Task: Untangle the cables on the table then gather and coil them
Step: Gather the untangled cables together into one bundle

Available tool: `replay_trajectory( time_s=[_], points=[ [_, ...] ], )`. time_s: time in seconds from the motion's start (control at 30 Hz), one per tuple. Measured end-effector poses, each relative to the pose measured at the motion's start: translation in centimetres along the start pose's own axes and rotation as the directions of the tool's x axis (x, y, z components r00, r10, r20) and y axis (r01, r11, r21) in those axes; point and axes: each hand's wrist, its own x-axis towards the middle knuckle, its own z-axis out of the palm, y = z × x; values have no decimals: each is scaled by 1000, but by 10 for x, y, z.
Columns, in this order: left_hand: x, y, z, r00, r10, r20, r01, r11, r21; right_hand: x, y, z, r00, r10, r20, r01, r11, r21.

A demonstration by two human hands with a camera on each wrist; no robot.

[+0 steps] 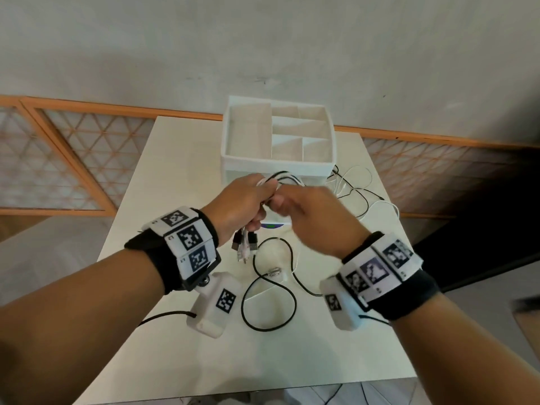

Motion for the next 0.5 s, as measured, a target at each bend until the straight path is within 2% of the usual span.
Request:
replay_trajectory(
  time_s=[0.1, 0.13, 0.2, 0.23, 0.27, 0.33, 0.4, 0.5],
  points=[
    [2, -21, -8, 996, -88, -2, 88, 993, 76, 8, 20, -39, 976, 133, -170, -136, 991, -5],
    [3, -30, -13, 992, -127, -25, 128, 989, 78, 10, 33, -51, 948, 182, -262, -191, 982, -7],
    [2, -46, -22, 976, -195, -95, 202, 977, 68, 12, 59, -66, 854, 263, -450, -279, 960, 32],
    [1, -51, -26, 968, -217, -126, 226, 972, 62, 12, 71, -66, 815, 294, -500, -314, 948, 45],
    [0, -53, -30, 963, -228, -145, 238, 970, 57, 11, 78, -64, 799, 329, -504, -350, 935, 56],
    [0, -49, -33, 963, -222, -149, 231, 972, 41, 6, 79, -55, 804, 426, -415, -442, 895, 64],
    [1, -36, -31, 974, -188, -123, 193, 981, 31, -1, 65, -40, 827, 446, -342, -469, 883, 17],
    [2, -13, -19, 992, -115, -56, 119, 989, 84, -6, 24, -15, 913, 255, -318, -313, 939, -145]
  ],
)
